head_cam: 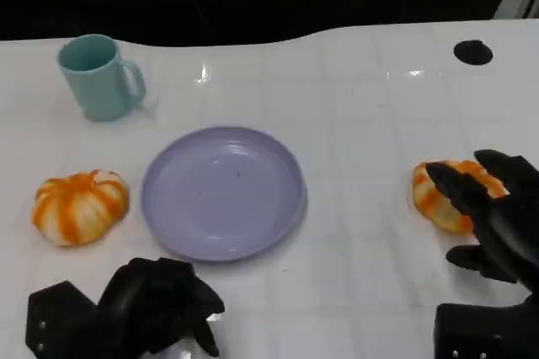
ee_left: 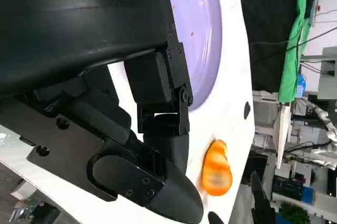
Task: Grasp the bread from the table and place it into the plate.
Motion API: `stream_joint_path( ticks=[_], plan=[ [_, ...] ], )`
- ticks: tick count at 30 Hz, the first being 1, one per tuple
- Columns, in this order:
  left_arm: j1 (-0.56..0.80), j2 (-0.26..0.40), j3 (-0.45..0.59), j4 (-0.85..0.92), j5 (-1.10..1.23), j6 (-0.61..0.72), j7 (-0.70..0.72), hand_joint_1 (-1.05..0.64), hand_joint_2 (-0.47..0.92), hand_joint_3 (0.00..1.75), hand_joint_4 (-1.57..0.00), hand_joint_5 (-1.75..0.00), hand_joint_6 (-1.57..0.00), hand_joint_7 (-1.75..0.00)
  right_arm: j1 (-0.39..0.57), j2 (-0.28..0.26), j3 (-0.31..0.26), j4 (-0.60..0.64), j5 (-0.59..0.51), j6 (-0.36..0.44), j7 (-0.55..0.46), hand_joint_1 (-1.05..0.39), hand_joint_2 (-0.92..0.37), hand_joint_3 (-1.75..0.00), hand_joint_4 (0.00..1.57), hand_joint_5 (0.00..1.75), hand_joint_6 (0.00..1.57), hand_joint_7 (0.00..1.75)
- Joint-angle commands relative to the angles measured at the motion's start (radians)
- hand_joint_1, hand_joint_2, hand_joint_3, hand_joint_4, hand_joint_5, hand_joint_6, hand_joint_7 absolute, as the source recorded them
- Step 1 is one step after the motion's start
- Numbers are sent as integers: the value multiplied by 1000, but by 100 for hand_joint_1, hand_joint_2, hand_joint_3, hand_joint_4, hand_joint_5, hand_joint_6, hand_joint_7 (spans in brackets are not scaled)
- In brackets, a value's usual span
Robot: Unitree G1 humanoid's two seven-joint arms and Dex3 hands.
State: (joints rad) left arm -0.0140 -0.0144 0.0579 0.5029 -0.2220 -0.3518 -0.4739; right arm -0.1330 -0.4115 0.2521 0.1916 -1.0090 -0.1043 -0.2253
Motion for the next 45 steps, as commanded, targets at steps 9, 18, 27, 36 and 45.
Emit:
stream_joint_path(
  ticks=[9, 18, 27, 36, 45],
  plan=[
    [15, 8, 6, -14, -2, -4, 7, -105, 78, 0, -151, -93, -157, -50, -172, 21, 107, 244, 13, 72, -42, -52, -86, 0, 2, 39, 28, 2],
    [17, 9, 9, -14, -8, -4, 1, -105, 78, 0, -151, -93, -157, -51, -274, 50, 166, 423, 35, 108, -60, -48, -85, 0, 2, 42, 28, 1],
    [20, 9, 8, -16, -8, -5, -1, -105, 79, 1, -150, -93, -157, -50, -376, 72, 209, 671, 89, 25, -216, -35, -90, 0, 50, 24, 55, 5],
    [23, 9, 6, -25, -5, 4, 5, -105, 78, 0, -150, -94, -157, -51, -422, 69, 229, 820, 143, -183, -446, -18, -87, -18, 91, 151, 106, 79],
    [20, 10, 8, -25, -7, 6, 5, -105, 78, 0, -151, -94, -157, -50, -455, 78, 269, 863, 132, -222, -576, -16, -42, -97, 90, 175, 66, 175]
  ],
)
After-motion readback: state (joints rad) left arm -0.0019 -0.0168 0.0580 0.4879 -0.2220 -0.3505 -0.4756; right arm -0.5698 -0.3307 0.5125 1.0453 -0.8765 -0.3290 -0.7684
